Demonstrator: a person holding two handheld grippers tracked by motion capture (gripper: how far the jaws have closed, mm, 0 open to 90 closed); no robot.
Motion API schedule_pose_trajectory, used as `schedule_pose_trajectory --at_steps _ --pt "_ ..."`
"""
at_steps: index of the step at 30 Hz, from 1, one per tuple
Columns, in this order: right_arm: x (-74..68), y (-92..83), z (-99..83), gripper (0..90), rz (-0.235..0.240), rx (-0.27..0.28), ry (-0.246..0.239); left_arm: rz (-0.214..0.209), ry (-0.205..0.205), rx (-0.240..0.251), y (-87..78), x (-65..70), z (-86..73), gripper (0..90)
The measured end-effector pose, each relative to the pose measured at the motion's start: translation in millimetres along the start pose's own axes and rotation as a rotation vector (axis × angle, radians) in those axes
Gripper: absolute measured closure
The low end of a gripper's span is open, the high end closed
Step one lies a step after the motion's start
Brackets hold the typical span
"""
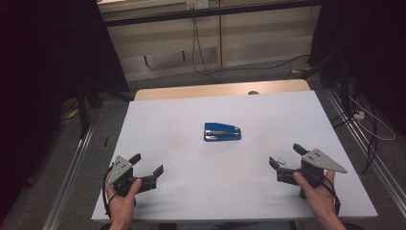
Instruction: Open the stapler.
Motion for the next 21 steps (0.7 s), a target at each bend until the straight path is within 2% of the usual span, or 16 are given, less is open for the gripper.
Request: schedule_pose_trajectory --at_steps 4,8,10,12,21 --pt "0.1 0.0 -0.5 2.2 0.004 -0.002 -0.001 0.012 -0.001 -0.001 3.9 -1.6 0.7 3.8" --pt "2.2 0.4 -1.5 3.7 0.000 -0.010 0.012 -0.016 0.029 -0.003 9.0 -0.8 3.0 3.9" --pt "2.7 0.6 -2.5 3.6 0.001 -0.016 0.019 -0.035 0.014 -0.003 10.3 1.4 1.7 4.3" --pt "2.9 0.2 -2.4 3.8 0.005 -0.014 0.033 -0.043 0.021 -0.013 10.6 2.1 0.5 4.6" --pt "-3.1 0.0 -2.3 3.9 0.031 -0.007 0.015 -0.056 0.015 -0.027 12.3 4.6 -0.9 5.2"
Point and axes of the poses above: each handheld gripper's, and its own axes: y roughly forward along the jaws, z roughly out of its top, x roughly to its right, the point moved 8 cm from there along y, roughly forward along the jaws, and after that the axes turned 11 degrees about x, right-handed, at the moved point
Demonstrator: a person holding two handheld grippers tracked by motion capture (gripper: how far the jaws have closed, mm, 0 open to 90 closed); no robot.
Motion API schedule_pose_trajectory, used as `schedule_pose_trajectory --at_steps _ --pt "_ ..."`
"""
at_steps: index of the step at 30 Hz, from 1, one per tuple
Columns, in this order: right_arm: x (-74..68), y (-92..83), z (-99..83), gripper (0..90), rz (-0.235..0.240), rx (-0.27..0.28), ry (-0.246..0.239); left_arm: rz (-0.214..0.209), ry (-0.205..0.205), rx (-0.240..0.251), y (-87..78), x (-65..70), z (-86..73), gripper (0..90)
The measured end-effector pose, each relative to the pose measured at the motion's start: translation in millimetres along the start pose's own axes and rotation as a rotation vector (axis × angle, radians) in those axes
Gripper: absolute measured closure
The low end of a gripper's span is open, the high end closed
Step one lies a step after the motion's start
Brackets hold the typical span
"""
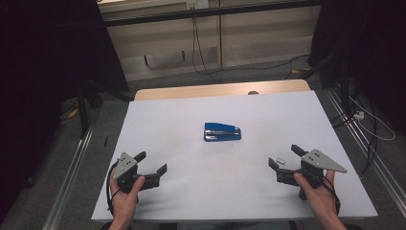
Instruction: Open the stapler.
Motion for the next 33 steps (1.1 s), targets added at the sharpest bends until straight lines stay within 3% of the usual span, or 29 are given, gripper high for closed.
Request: schedule_pose_trajectory --at_steps 8,14,17,21,25,28,33 --pt "-4.7 4.8 -1.6 3.8 0.024 -0.006 0.029 -0.014 -0.007 -0.016 4.0 2.7 -2.1 5.7" --pt "-8.0 6.9 -3.2 4.3 0.038 -0.015 0.015 -0.034 0.007 -0.018 5.6 6.7 -1.9 5.8" --pt "-12.2 7.4 -3.4 4.5 0.056 -0.018 0.011 -0.047 -0.019 -0.017 9.6 8.4 -1.7 5.8" --pt "-14.4 9.8 -5.0 5.4 0.069 -0.031 0.008 -0.049 -0.006 -0.024 15.2 9.4 -1.9 5.8" --pt "-15.5 12.7 -8.2 7.3 0.072 -0.039 0.007 -0.089 -0.015 -0.027 20.9 13.1 -1.5 5.8" --pt "-19.9 15.5 -8.7 6.4 0.100 -0.049 -0.019 -0.096 -0.019 -0.027 27.4 15.1 1.8 5.7" --pt "-27.9 20.4 -9.6 4.6 0.122 -0.063 -0.020 -0.109 0.016 -0.008 39.8 20.5 10.8 5.7"
Point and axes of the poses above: each handheld gripper's, and its own axes: y roughly forward along the jaws, z roughly out of its top, x roughly to its right, the point moved 8 cm from there along y, roughly forward along the jaws, and after that the axes turned 11 degrees about x, right-handed, at the moved point
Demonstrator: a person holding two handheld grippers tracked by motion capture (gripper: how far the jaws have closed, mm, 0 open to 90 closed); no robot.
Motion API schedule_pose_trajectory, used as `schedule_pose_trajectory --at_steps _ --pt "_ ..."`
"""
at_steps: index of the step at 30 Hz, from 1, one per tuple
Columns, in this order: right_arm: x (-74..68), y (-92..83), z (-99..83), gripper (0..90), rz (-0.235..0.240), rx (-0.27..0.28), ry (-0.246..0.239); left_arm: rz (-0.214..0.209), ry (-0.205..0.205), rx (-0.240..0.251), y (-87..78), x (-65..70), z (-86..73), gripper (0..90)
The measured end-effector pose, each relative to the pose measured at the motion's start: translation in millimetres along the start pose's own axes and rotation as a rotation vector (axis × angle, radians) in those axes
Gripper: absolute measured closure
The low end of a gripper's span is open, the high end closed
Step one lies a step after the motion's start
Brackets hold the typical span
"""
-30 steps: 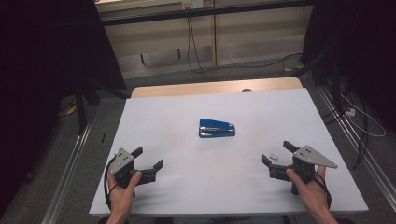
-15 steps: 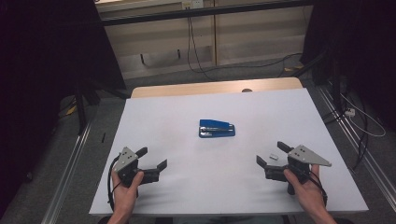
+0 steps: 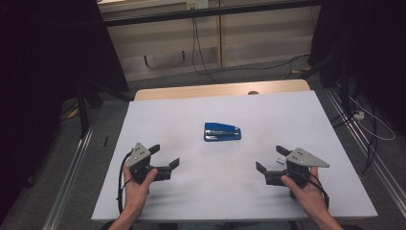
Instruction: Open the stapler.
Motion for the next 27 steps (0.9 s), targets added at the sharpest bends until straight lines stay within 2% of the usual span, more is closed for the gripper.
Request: schedule_pose_trajectory --at_steps 2,4,8,15,17,19,21,27 --pt "-1.8 2.8 1.6 4.7 0.001 0.002 -0.001 -0.009 -0.004 0.002 5.2 2.0 2.3 5.6" --pt "-4.8 4.6 2.8 4.6 0.016 0.001 -0.008 -0.023 0.009 -0.005 11.1 4.1 3.7 5.4" --pt "-13.3 8.0 2.9 5.5 0.066 -0.014 -0.036 -0.056 0.008 -0.005 19.7 9.9 6.0 4.9" --pt "-17.6 14.2 7.7 6.3 0.072 -0.007 -0.027 -0.059 0.014 -0.005 35.6 13.1 9.5 3.2" --pt "-21.3 19.1 9.1 6.3 0.078 -0.009 -0.029 -0.064 -0.006 -0.011 40.9 12.8 10.4 2.9" --pt "-25.3 28.0 8.9 6.3 0.082 -0.016 -0.041 -0.069 0.004 -0.020 44.1 13.4 11.1 2.9" --pt "-26.1 31.1 8.8 6.2 0.082 -0.019 -0.045 -0.069 0.032 -0.026 47.6 13.3 13.0 2.9" --pt "-34.9 50.5 12.5 9.5 0.120 -0.018 -0.050 -0.064 0.017 -0.012 56.8 11.0 22.5 5.9"
Point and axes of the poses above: each handheld gripper's, and its own axes: y roughly forward along the jaws, z roughly out of its top, x roughly to its right, the point moved 8 cm from there along y, roughly forward along the jaws, and after that the axes turned 11 degrees about x, right-handed, at the moved point
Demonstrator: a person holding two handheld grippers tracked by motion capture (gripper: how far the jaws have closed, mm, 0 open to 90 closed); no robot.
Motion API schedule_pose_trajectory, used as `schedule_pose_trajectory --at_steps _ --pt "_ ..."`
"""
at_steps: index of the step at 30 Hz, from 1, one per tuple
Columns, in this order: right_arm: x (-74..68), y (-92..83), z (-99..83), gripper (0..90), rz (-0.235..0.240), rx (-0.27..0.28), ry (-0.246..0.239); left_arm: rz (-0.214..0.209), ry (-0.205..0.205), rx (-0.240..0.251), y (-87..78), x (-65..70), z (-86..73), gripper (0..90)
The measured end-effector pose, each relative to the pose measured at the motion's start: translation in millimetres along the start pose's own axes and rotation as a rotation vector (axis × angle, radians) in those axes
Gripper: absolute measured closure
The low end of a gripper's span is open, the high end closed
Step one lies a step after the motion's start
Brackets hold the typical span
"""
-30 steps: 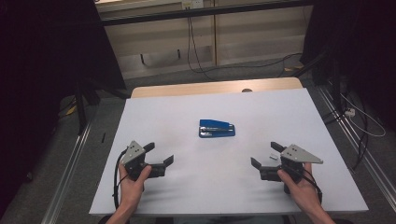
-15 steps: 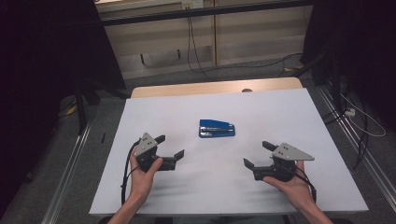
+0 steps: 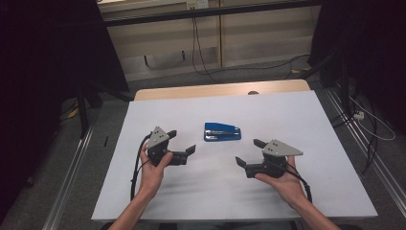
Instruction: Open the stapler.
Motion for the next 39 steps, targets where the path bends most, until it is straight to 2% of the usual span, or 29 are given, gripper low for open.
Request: schedule_pose_trajectory --at_steps 1,3,7,9,12,17,19,21,22,24,25,26,28,30,31,33,34,37,39 --pt "-0.3 2.6 0.6 9.4 0.006 0.002 -0.005 -0.002 0.004 -0.010 2.0 -0.7 0.3 5.9" --pt "1.5 10.3 1.3 8.8 -0.012 0.003 -0.008 -0.015 -0.003 -0.024 4.8 -0.3 0.1 6.2" --pt "5.1 21.2 3.3 8.1 -0.033 0.011 0.015 -0.024 -0.030 -0.005 8.0 1.2 3.6 6.5" --pt "4.2 27.0 5.8 8.2 -0.027 0.018 0.018 -0.022 -0.021 -0.010 11.6 0.5 4.3 6.5" --pt "1.8 35.0 7.9 9.6 -0.017 0.023 -0.005 -0.022 -0.024 0.007 16.1 -1.5 5.0 6.6" --pt "-0.4 49.1 9.0 12.5 -0.004 0.013 -0.011 -0.014 -0.027 -0.010 23.5 -11.1 0.1 6.6" --pt "2.4 53.2 11.8 16.2 -0.008 0.033 0.040 -0.005 -0.029 -0.008 26.5 -15.1 -0.1 6.6" --pt "4.1 56.2 11.9 17.3 -0.019 0.032 0.012 -0.005 -0.024 -0.010 29.9 -17.8 0.9 6.6" --pt "4.0 57.4 11.6 19.6 -0.017 0.031 0.009 -0.010 -0.026 -0.008 32.5 -19.7 2.0 6.6" --pt "1.9 60.2 9.5 22.8 0.002 0.017 0.014 -0.004 -0.057 0.009 37.6 -22.6 2.4 6.4" --pt "1.1 62.2 7.8 23.8 0.006 0.002 0.002 0.000 -0.048 0.001 39.5 -24.5 2.3 6.4" --pt "-0.3 64.2 6.7 28.0 0.023 -0.012 0.010 0.003 -0.024 -0.018 41.2 -26.6 1.7 6.4" --pt "-2.1 67.6 4.7 35.3 0.050 -0.041 0.034 -0.002 -0.030 -0.025 44.8 -27.8 1.8 6.4" --pt "-3.1 73.7 5.3 42.3 0.061 -0.026 0.032 0.003 -0.033 -0.018 49.6 -29.6 1.8 6.4" --pt "-3.1 73.7 5.3 42.3 0.061 -0.026 0.032 0.003 -0.033 -0.018 49.6 -29.6 1.8 6.4" --pt "-3.2 77.2 6.0 52.9 0.069 -0.011 0.037 -0.011 -0.027 -0.013 53.3 -29.0 -0.4 6.4" --pt "-1.7 82.0 3.6 55.6 0.063 -0.020 0.044 -0.008 -0.023 -0.025 56.5 -29.1 -4.9 6.4" --pt "-1.5 85.5 0.6 60.9 0.058 -0.030 0.068 -0.005 -0.031 -0.021 57.5 -30.0 -5.5 6.4" --pt "-2.6 86.8 -0.7 67.2 0.059 -0.037 0.064 -0.009 -0.021 -0.018 56.6 -30.9 -5.4 6.4"
Point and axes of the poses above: each handheld gripper's, and its own axes: y roughly forward along the jaws, z roughly out of its top, x roughly to its right, the point moved 8 cm from there along y, roughly forward along the jaws, and after that the axes turned 11 degrees about x, right-handed, at the moved point
